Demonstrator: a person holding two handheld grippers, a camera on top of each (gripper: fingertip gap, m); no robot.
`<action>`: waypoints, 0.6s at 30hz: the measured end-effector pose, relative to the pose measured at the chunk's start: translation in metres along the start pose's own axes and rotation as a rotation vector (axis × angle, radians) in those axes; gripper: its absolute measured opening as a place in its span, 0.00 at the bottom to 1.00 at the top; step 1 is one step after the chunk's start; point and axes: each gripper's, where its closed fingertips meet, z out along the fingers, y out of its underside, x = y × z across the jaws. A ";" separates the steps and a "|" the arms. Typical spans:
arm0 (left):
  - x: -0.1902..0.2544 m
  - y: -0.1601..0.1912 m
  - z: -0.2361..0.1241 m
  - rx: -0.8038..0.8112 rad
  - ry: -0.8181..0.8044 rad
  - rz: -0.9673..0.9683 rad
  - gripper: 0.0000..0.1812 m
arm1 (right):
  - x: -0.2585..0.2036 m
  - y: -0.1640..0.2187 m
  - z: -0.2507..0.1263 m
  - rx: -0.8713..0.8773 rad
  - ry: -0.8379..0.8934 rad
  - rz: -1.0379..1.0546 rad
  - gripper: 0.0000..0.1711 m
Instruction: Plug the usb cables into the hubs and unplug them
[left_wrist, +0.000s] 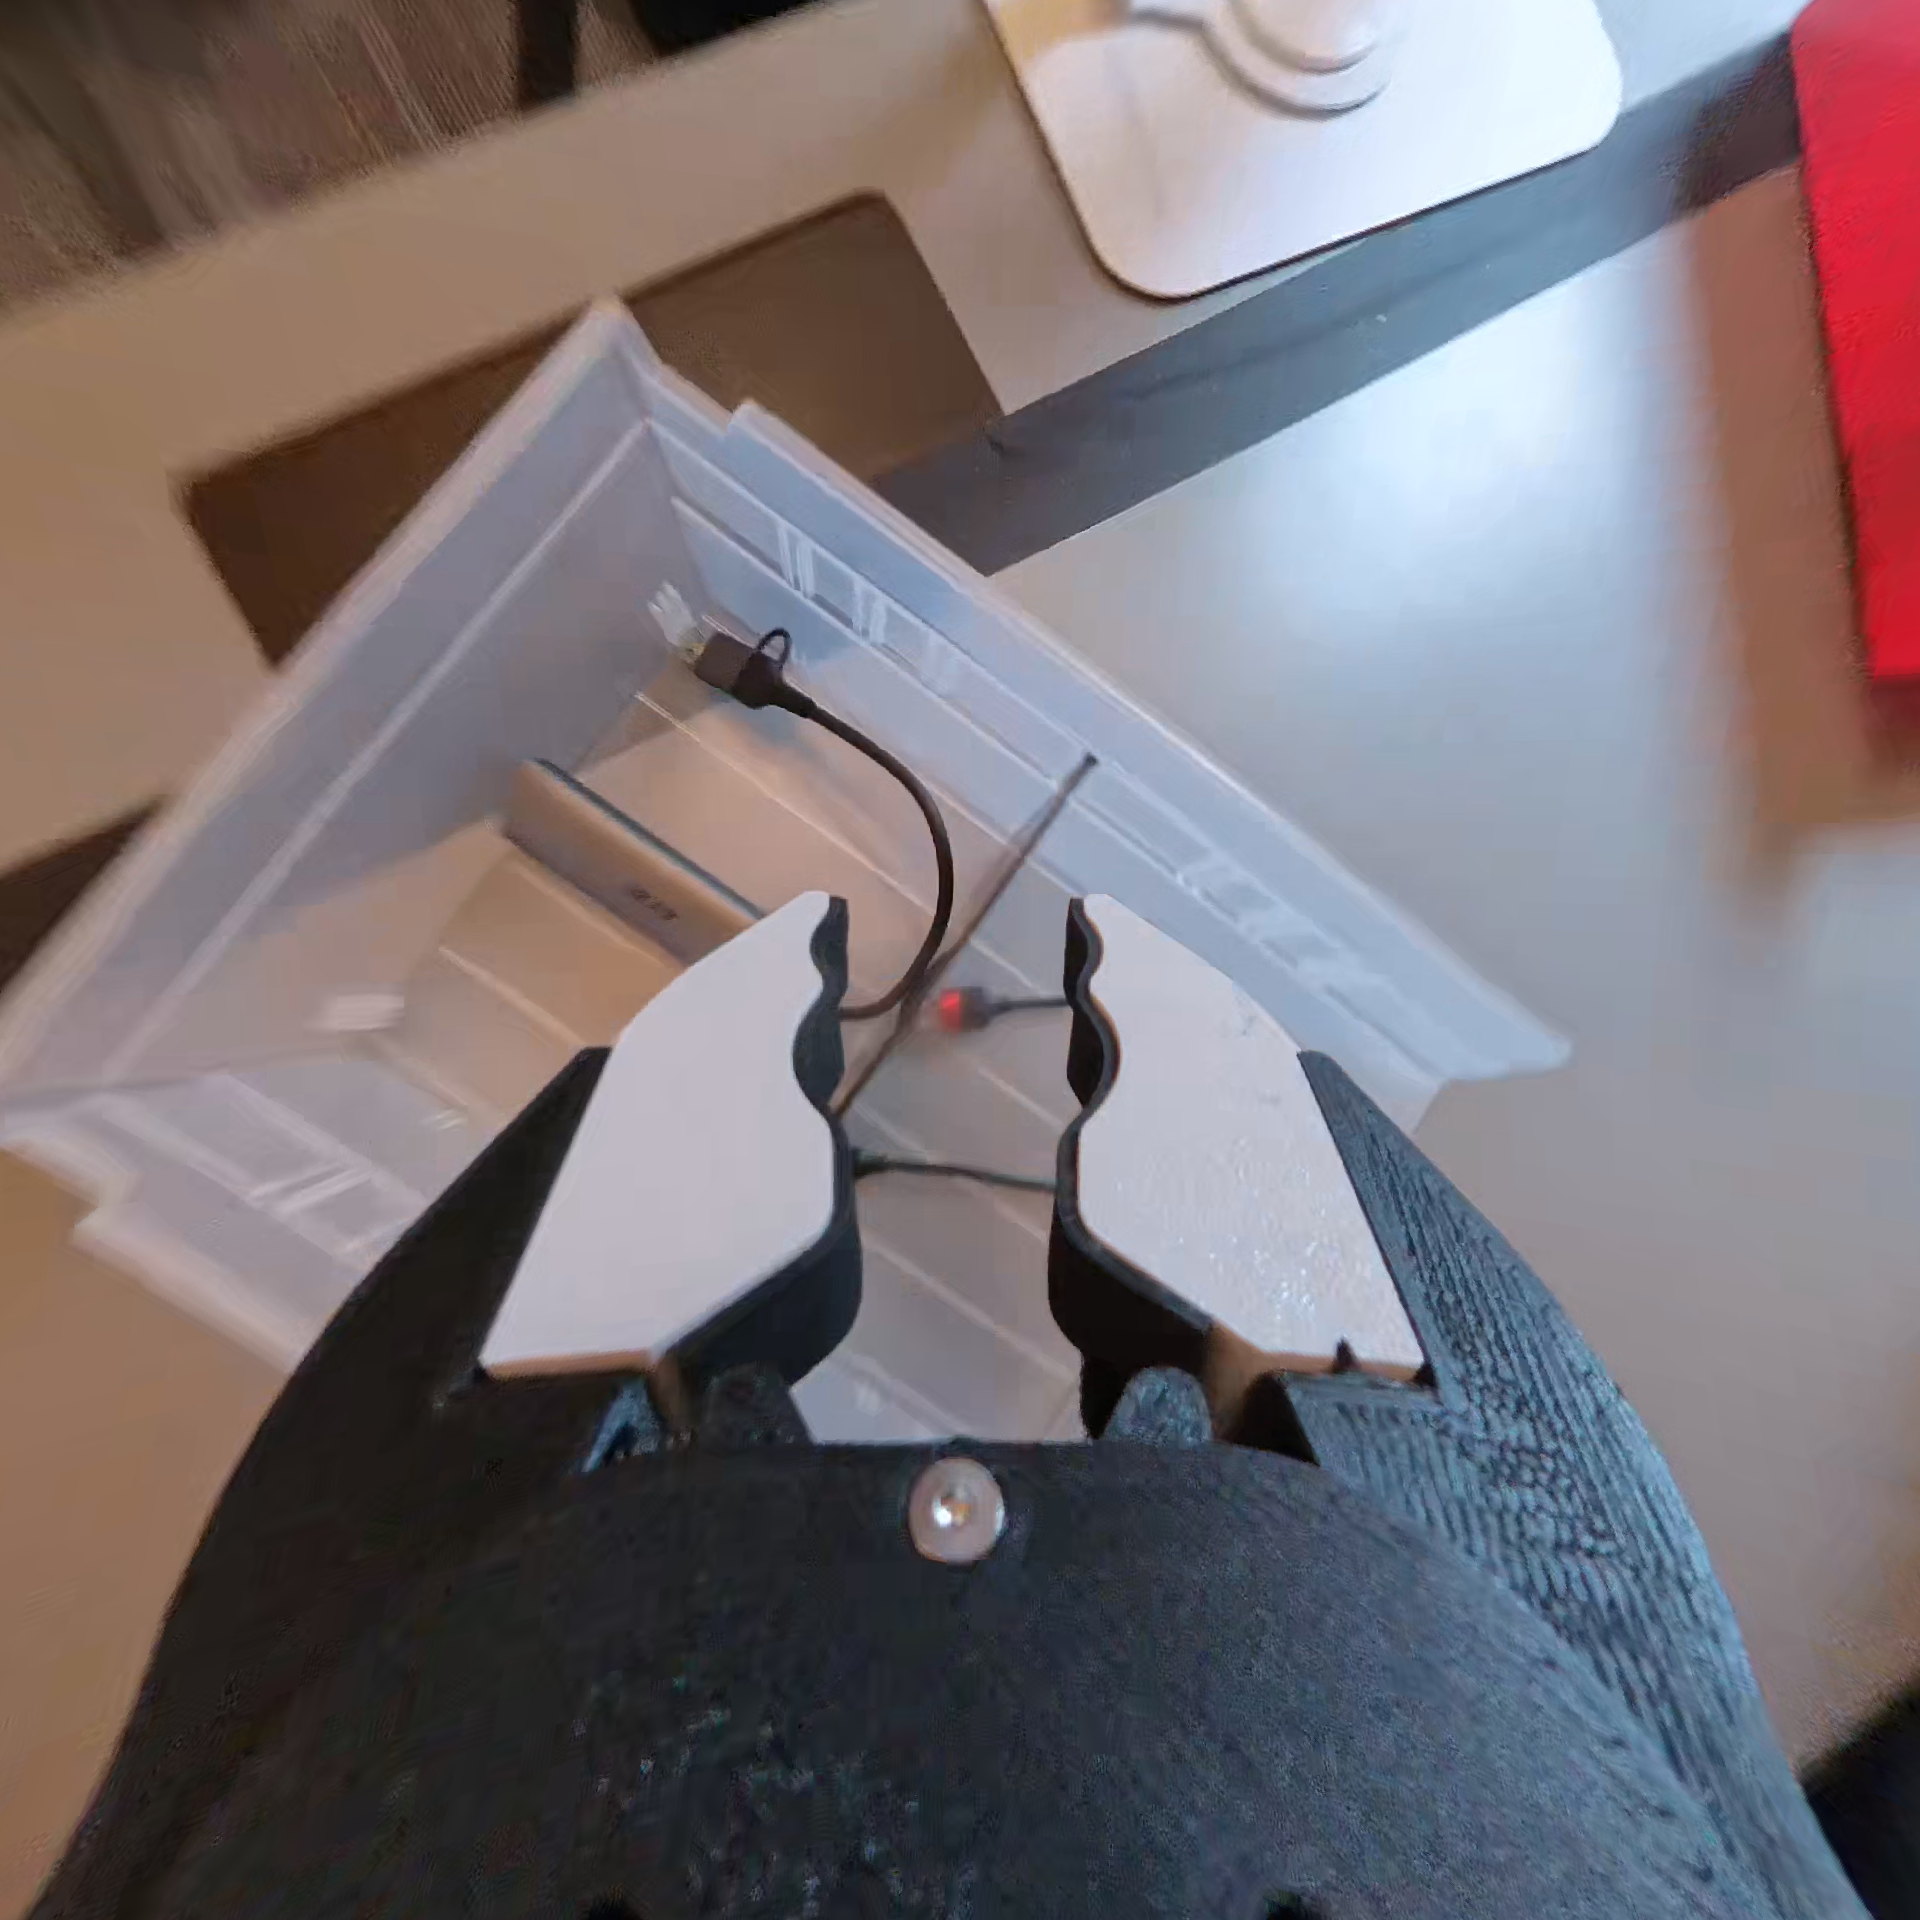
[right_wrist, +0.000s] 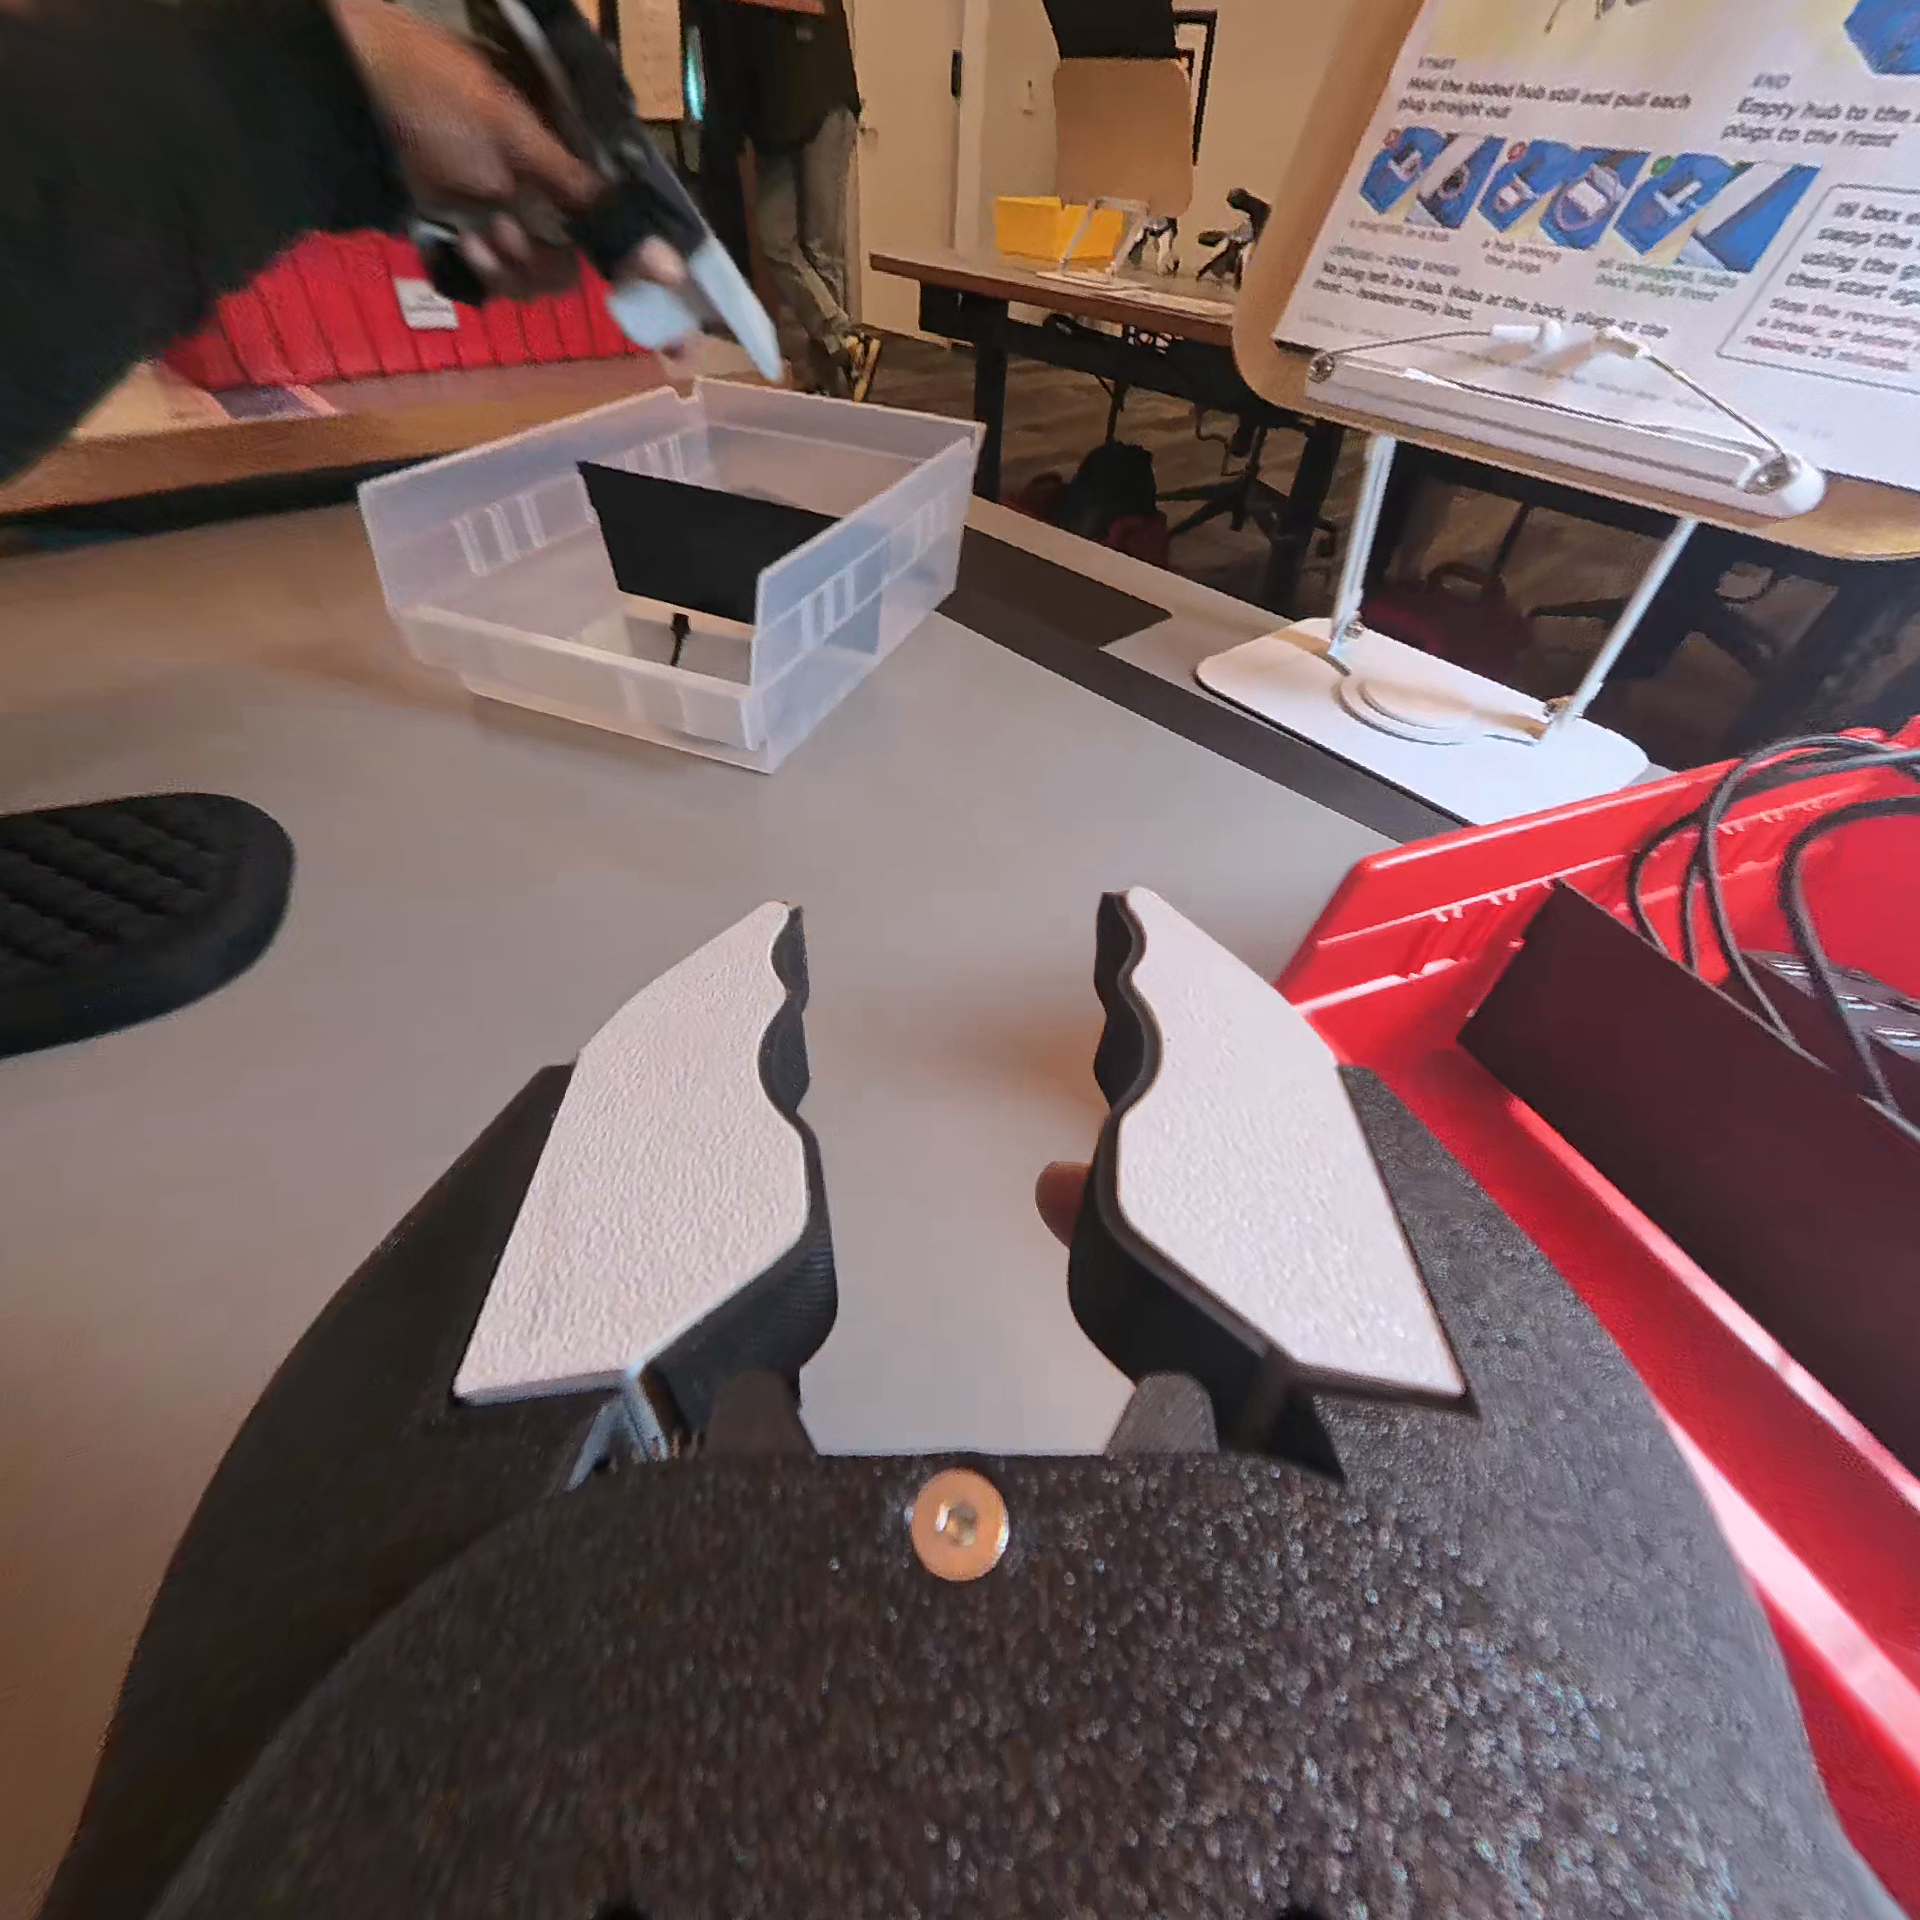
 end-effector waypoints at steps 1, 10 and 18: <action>-0.006 -0.002 0.018 -0.040 0.048 -0.078 0.23 | -0.004 0.001 0.001 0.011 -0.008 0.006 0.31; -0.014 0.012 0.105 -0.248 0.303 -0.396 0.09 | -0.002 0.022 0.008 0.019 -0.035 0.025 0.29; -0.018 -0.021 0.037 -0.067 0.181 -0.149 0.02 | -0.001 0.030 0.010 -0.001 -0.017 -0.019 0.28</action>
